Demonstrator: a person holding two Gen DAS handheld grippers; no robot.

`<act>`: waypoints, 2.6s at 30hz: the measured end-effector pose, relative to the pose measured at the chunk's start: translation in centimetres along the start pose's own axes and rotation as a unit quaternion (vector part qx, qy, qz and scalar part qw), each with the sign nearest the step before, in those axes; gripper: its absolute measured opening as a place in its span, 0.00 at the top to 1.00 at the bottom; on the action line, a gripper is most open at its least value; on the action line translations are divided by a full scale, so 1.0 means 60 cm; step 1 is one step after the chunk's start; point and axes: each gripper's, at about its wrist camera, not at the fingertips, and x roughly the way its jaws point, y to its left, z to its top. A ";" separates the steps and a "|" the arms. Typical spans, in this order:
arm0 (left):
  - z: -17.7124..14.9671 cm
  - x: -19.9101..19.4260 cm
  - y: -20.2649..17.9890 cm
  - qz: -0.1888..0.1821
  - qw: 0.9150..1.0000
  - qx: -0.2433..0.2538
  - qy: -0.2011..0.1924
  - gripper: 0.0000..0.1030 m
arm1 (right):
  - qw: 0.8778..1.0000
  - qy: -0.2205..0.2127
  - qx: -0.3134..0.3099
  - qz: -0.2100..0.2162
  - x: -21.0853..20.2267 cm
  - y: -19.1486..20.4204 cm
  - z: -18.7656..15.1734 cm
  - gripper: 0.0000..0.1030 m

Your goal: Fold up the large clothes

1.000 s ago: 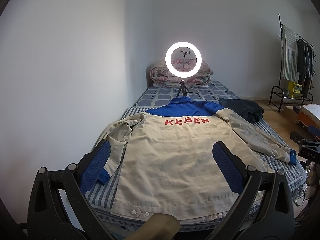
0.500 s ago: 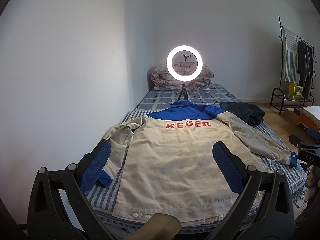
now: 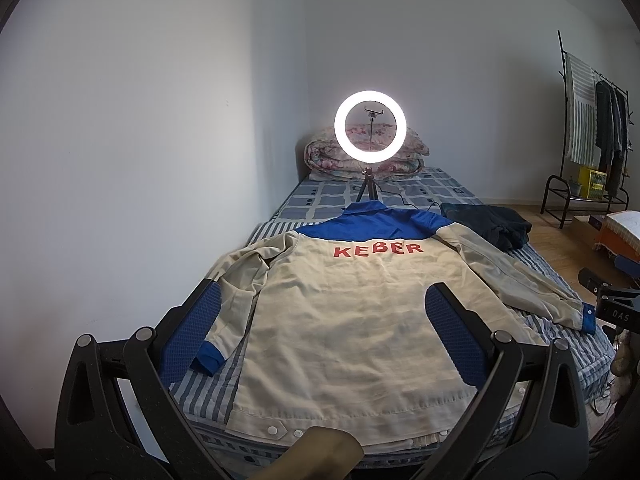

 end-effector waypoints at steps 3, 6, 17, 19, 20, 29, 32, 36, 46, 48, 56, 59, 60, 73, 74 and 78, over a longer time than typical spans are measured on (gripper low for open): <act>0.001 0.000 0.000 0.000 1.000 0.000 0.000 0.00 | 1.000 0.000 -0.001 0.001 0.001 0.005 0.002 0.00; 0.000 0.000 0.001 0.000 1.000 0.000 0.000 0.00 | 1.000 0.000 -0.001 0.002 0.001 0.005 0.002 0.00; 0.005 -0.001 0.007 0.003 1.000 -0.001 0.002 0.00 | 1.000 0.002 -0.001 0.008 0.005 0.011 0.000 0.00; 0.005 0.002 0.010 0.004 1.000 -0.002 0.003 0.00 | 1.000 0.002 -0.002 0.010 0.006 0.013 0.000 0.00; 0.005 0.002 0.012 0.005 1.000 -0.002 0.004 0.00 | 1.000 0.002 -0.002 0.011 0.006 0.014 0.000 0.00; -0.002 0.019 0.022 0.016 1.000 -0.004 0.012 0.00 | 1.000 0.003 -0.006 0.019 0.011 0.027 0.001 0.00; -0.005 0.022 0.025 0.020 1.000 -0.006 0.014 0.00 | 1.000 0.004 -0.009 0.022 0.016 0.035 0.001 0.00; -0.011 0.026 0.033 0.027 0.999 -0.007 0.016 0.00 | 1.000 0.005 -0.012 0.027 0.022 0.046 0.003 0.00; -0.021 0.037 0.062 0.053 0.998 -0.012 0.023 0.00 | 0.999 0.014 -0.017 0.047 0.042 0.080 0.007 0.00; -0.024 0.042 0.069 0.057 0.998 -0.013 0.027 0.00 | 0.998 0.016 -0.019 0.050 0.046 0.088 0.007 0.00; -0.037 0.064 0.104 0.068 0.997 -0.014 0.039 0.00 | 0.997 0.020 -0.040 0.063 0.071 0.135 0.010 0.00; -0.043 0.073 0.120 0.073 0.996 -0.013 0.042 0.00 | 0.996 0.013 -0.052 0.065 0.079 0.157 0.009 0.00; -0.045 0.076 0.125 0.076 0.996 -0.013 0.044 0.00 | 0.996 0.010 -0.056 0.065 0.082 0.164 0.009 0.00; -0.107 0.124 0.232 0.049 0.994 -0.035 0.085 0.00 | 0.973 0.035 -0.100 0.207 0.174 0.304 0.053 0.01; -0.114 0.125 0.242 0.039 0.995 -0.040 0.083 0.00 | 0.969 0.042 -0.103 0.220 0.183 0.319 0.057 0.01; -0.141 0.132 0.267 0.030 0.993 -0.054 0.097 0.00 | 0.951 0.085 -0.097 0.280 0.226 0.388 0.066 0.07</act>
